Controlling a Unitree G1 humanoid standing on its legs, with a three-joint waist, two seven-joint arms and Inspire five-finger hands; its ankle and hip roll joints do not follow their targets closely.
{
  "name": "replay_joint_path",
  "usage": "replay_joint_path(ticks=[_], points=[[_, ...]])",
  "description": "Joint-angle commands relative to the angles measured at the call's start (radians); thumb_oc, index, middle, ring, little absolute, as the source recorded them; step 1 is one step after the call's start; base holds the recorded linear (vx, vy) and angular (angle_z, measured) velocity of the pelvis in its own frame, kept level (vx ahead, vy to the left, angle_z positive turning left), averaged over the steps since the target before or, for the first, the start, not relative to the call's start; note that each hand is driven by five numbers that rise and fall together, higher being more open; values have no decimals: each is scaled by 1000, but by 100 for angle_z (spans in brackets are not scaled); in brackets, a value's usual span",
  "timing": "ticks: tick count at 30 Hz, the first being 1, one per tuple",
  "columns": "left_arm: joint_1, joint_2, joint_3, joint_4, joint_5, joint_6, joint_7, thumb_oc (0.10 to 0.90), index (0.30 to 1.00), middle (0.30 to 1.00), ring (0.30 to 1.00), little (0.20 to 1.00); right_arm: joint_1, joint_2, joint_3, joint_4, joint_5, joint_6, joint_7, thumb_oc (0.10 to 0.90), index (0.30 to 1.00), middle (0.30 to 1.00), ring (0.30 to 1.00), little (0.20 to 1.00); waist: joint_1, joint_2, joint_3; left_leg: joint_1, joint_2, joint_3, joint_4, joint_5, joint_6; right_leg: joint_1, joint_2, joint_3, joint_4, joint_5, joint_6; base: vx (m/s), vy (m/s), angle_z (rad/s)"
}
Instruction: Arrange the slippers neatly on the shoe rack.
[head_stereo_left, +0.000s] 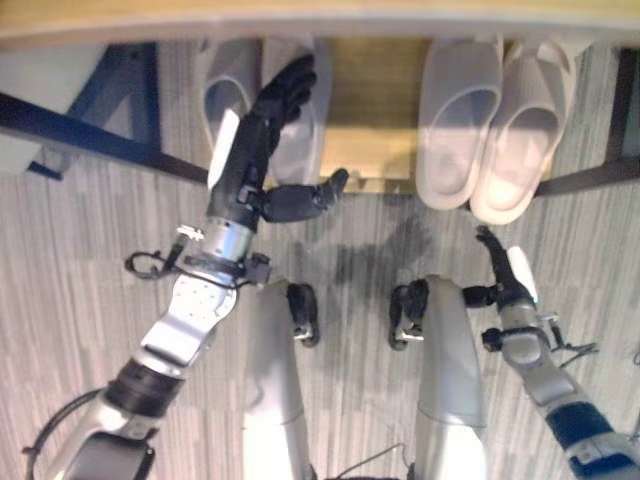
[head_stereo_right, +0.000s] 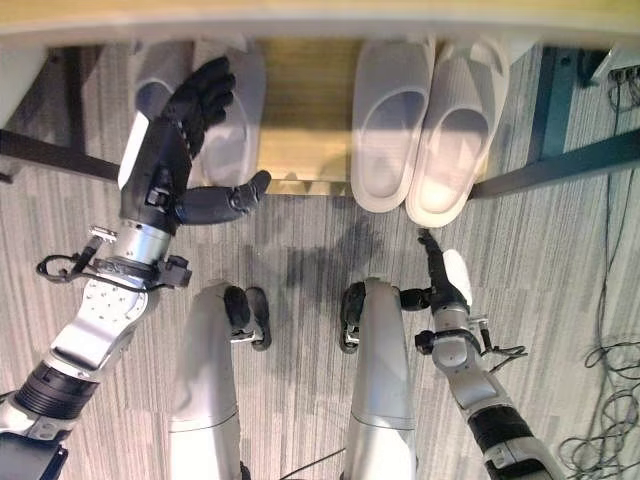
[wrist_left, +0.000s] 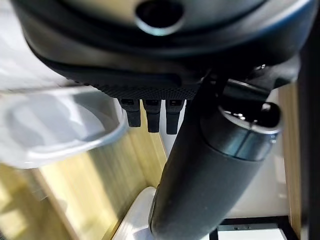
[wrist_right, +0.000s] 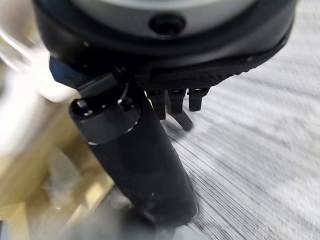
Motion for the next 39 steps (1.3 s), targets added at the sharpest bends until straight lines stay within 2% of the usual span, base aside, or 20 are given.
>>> replay_joint_path(ticks=[1,2,3,4,5,7,10,11,13,14,21,22,23,24,28,33,35,37,39], points=[[36,-52,-67,12,60,-89,-52,800,900,900,900,900,5,85,28,-50,51,-119,12,800,900,900,900,900,-10,-13,-173,62,-13,-15,-240,97,25,84,-17,45,-242,110,59,-84,-27,15],[46,-53,-80,40,87,-87,-55,800,900,900,900,900,13,92,27,-43,60,-122,17,800,900,900,900,900,-14,-16,-175,108,-19,-18,-299,122,22,128,-19,34,-307,134,61,-147,-23,13],[68,-64,-96,69,96,-81,-74,800,900,900,900,900,20,104,31,-26,68,-123,26,800,900,900,900,900,-12,-17,-179,150,-25,-25,-392,192,26,159,-16,22,-386,194,59,-62,-42,16],[86,-76,-112,102,108,-77,-78,800,900,900,900,900,31,116,41,-16,75,-125,33,800,900,900,900,900,-14,-20,-186,214,-22,-34,-444,183,21,222,-16,12,-440,184,71,-138,-19,12],[107,-80,-124,136,136,-73,-87,800,900,900,900,900,48,126,42,-15,81,-128,43,800,900,900,900,900,-15,-22,-191,264,-22,-37,-537,249,22,266,-10,-3,-525,244,69,-19,-28,13],[161,-95,-147,219,183,-60,-105,800,900,900,900,900,89,144,53,1,103,-132,73,800,900,900,900,900,-12,-28,-217,386,-17,-36,-691,304,6,393,-2,-24,-668,297,86,-17,-40,13],[198,-113,-166,318,253,-38,-115,800,900,900,900,900,128,161,71,30,116,-122,111,800,900,900,900,900,-13,-37,-250,563,-22,-30,-880,358,-1,567,14,-51,-855,344,97,100,-49,7],[198,-113,-166,320,254,-39,-115,800,900,900,900,900,129,161,71,30,116,-122,111,800,900,900,900,900,-13,-36,-245,574,-21,-30,-887,362,-2,578,15,-52,-862,347,97,204,-62,4],[271,-159,-164,434,311,-15,-133,800,900,900,900,900,190,184,89,68,128,-105,163,800,900,900,900,900,-10,-46,-298,814,-21,-10,-1114,421,-14,810,36,-75,-1082,387,113,305,-58,-4],[270,-159,-164,433,311,-15,-133,800,900,900,900,900,190,184,89,67,128,-105,163,800,900,900,900,900,-11,-45,-295,819,-21,-11,-1124,431,-14,815,37,-77,-1092,396,113,220,-26,-3],[346,-211,-141,496,359,1,-125,800,900,900,900,900,270,207,99,92,98,-88,210,800,900,900,900,900,-5,-49,-373,1058,4,15,-1306,472,-28,1050,62,-83,-1260,422,125,186,-6,2],[366,-206,-111,486,350,1,-124,800,900,900,900,900,366,169,12,-75,288,-78,314,800,900,900,900,900,-21,-53,-382,1089,11,23,-1333,484,-35,1072,67,-78,-1280,430,126,165,17,4],[379,-213,-100,493,342,-7,-127,800,900,900,900,900,424,84,58,-105,62,-119,239,800,900,900,900,900,-19,-57,-388,1116,13,34,-1357,489,-35,1094,74,-67,-1300,435,130,152,-11,0],[398,-196,-82,469,349,-9,-123,800,900,900,900,900,458,62,42,-113,-38,-121,250,800,900,900,900,900,-25,-62,-404,1142,13,37,-1386,504,-40,1123,83,-67,-1330,444,133,109,-26,-6],[400,-198,-84,498,380,-1,-162,800,900,900,900,900,463,70,74,-91,-27,-100,316,800,900,900,900,900,-17,-69,-424,1172,11,42,-1413,511,-47,1170,90,-70,-1379,458,136,54,-29,-13],[390,-229,-93,556,394,0,-171,800,900,900,900,900,431,123,137,-18,52,-93,392,800,900,900,900,900,-8,-72,-448,1197,4,40,-1419,512,-57,1225,91,-79,-1431,474,137,34,-1,2],[381,-252,-101,603,401,7,-174,800,900,900,900,900,393,168,169,25,132,-98,431,800,900,900,900,900,-3,-70,-455,1204,-1,38,-1419,523,-59,1247,90,-85,-1458,493,136,-30,18,10],[382,-261,-100,613,401,10,-174,800,900,900,900,900,381,183,178,30,160,-102,444,800,900,900,900,900,0,-69,-459,1208,-3,37,-1419,521,-59,1255,90,-87,-1470,498,138,4,21,6],[391,-280,-92,643,398,17,-169,800,900,900,900,900,369,199,184,-46,232,-111,462,800,900,900,900,900,3,-68,-473,1221,-6,45,-1419,511,-61,1272,85,-87,-1490,505,144,32,32,4]])
